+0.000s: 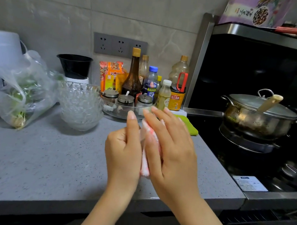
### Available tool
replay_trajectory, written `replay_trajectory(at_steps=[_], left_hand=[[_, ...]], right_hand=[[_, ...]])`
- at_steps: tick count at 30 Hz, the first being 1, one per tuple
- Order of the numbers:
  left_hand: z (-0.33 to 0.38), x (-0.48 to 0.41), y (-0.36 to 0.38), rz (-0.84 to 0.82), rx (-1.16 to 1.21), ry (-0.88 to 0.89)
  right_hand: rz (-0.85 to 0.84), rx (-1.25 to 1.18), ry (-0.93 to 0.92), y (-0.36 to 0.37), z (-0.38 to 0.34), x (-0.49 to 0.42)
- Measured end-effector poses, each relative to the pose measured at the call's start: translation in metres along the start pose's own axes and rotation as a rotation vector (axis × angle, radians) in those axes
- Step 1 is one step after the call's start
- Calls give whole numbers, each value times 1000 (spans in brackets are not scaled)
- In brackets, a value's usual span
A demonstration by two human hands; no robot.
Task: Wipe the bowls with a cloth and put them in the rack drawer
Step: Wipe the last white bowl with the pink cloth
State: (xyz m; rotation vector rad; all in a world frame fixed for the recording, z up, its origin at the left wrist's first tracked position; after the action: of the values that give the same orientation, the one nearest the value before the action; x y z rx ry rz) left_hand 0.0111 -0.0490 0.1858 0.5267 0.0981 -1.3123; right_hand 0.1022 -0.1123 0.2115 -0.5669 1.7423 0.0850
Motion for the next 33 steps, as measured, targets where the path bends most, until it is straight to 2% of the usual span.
replay_trajectory(at_steps=[3, 7, 15, 19, 24, 28, 31, 33], left_hand=[[6, 3, 1, -46, 5, 59], [5, 1, 0, -178, 24, 54], [-11, -4, -14, -223, 187, -179], [-13, -2, -11, -270, 177, -162], [10, -4, -3, -357, -25, 132], [33, 0, 9, -420, -177, 341], [37, 0, 13, -388, -214, 400], [34, -3, 9, -311, -187, 363]], right_hand=[[-34, -118, 60, -1, 6, -5], [-58, -356, 349, -1, 23, -8], [-164, -745, 862, 6, 43, 7], [-219, -685, 839, 4, 49, 12], [-221, -653, 757, -10, 43, -4], [-278, -585, 582, -10, 27, -13], [-285, -585, 542, -7, 21, -11], [-213, -616, 542, -8, 21, -8]])
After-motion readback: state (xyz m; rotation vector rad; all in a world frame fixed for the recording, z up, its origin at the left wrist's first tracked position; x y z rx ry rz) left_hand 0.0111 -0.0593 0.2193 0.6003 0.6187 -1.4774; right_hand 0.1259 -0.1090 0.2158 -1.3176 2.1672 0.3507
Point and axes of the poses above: each hand's wrist, its own x-axis away from the middle knuckle, its own y-axis out of the palm, z = x × y, the point moved 7 cm from there along -x, towards the middle knuckle, and after that the axes turned 12 degrees about z, right-handed, at the moved point
